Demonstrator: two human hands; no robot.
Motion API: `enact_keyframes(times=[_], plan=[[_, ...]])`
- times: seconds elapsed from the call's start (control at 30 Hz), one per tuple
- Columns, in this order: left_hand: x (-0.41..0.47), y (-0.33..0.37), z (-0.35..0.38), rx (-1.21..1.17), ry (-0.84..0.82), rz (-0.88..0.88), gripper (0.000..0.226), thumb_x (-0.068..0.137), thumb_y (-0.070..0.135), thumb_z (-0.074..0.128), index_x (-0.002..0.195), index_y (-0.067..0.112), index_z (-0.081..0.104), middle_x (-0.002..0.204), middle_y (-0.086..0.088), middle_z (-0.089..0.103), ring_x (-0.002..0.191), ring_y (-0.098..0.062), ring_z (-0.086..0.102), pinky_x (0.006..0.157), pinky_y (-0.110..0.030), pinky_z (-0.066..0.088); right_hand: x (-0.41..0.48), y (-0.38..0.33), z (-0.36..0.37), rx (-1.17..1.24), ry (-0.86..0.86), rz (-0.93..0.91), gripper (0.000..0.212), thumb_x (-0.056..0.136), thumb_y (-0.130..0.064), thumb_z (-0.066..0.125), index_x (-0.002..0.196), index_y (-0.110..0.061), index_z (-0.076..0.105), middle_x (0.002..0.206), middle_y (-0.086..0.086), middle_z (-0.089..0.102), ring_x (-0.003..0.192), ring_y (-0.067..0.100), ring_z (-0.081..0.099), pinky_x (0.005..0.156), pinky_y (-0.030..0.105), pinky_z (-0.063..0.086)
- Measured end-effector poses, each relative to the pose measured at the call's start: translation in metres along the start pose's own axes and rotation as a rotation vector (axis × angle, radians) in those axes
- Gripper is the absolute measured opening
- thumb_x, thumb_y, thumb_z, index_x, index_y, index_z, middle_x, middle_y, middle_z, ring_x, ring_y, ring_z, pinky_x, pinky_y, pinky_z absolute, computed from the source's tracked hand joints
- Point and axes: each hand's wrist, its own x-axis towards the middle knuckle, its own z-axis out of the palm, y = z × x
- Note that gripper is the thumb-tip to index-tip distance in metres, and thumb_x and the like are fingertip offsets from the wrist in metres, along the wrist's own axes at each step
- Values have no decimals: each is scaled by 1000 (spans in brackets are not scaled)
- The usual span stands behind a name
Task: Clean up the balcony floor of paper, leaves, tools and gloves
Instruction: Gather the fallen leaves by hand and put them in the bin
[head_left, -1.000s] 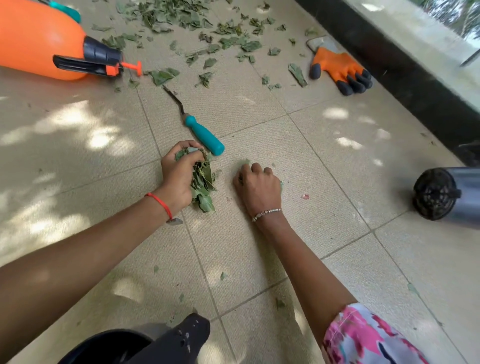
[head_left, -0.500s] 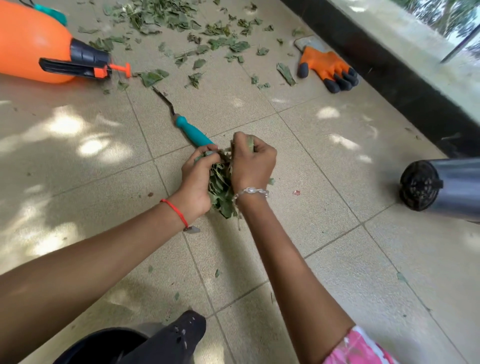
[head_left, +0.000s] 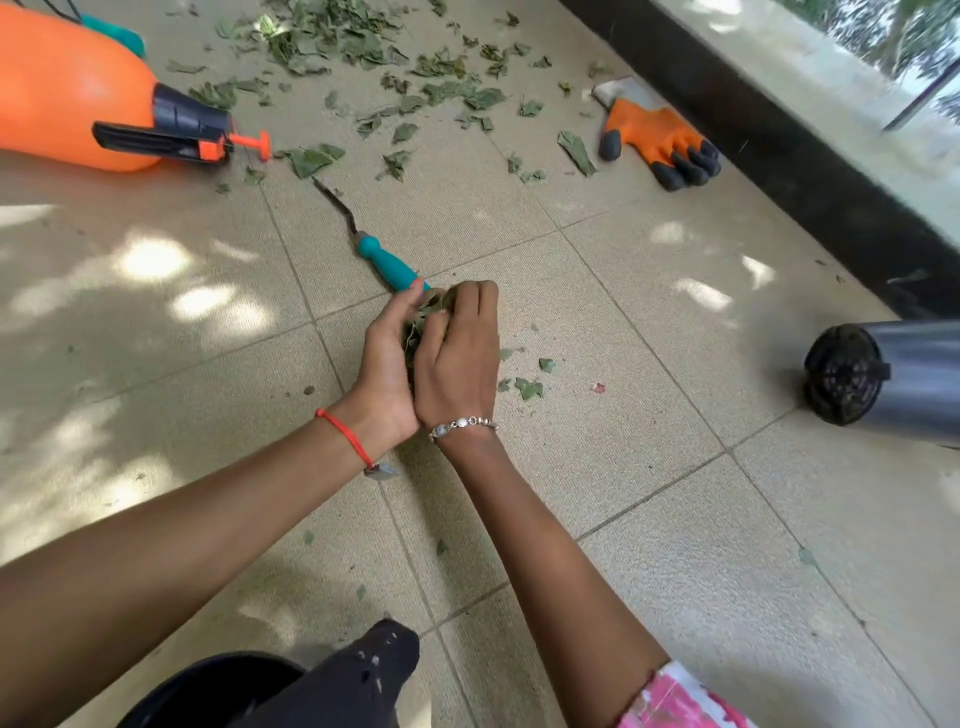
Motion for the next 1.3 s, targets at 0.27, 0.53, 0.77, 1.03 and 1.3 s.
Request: enact_keyframes(times=[0.27, 0.53, 0.77, 1.03, 1.3], plan=[[5, 0, -10, 24, -43, -41, 17, 93, 14, 42, 84, 21, 55, 88, 4, 60, 85, -9, 60, 86, -22, 45, -2, 2, -2, -434, -82, -86, 32, 82, -26, 28, 100, -12, 50, 100, 3, 47, 88, 18, 40, 76, 31, 24], [12, 3, -20, 43, 20, -7, 33, 89, -5, 37, 78, 24, 50, 76, 5, 58, 70, -7, 60, 72, -21, 50, -8, 9, -6, -559, -397, -81, 63, 86, -33, 20, 144, -8, 22, 152, 6, 23, 142, 20, 10, 110, 36, -13], [19, 3, -36, 187, 76, -72, 31, 75, -10, 42, 93, 11, 56, 79, -10, 57, 69, -22, 59, 61, -29, 56, 13, 14, -32, -25, -706, 117, 59, 89, -37, 45, 143, -19, 29, 134, 3, 48, 116, 12, 46, 103, 27, 33], [17, 13, -40, 202, 177, 43, 42, 80, -16, 36, 71, 23, 48, 82, -4, 60, 69, -17, 56, 52, -24, 52, 19, 74, -70, -273, -373, 191, 65, 88, -47, 23, 142, -13, 32, 151, 6, 29, 139, 16, 26, 116, 31, 16], [15, 23, -44, 180, 192, 75, 42, 81, -15, 33, 72, 24, 46, 80, -5, 57, 67, -18, 53, 50, -20, 49, -12, 56, -56, -275, -821, -105, 66, 89, -55, 17, 145, -21, 25, 152, 2, 28, 141, 14, 20, 113, 22, 0]])
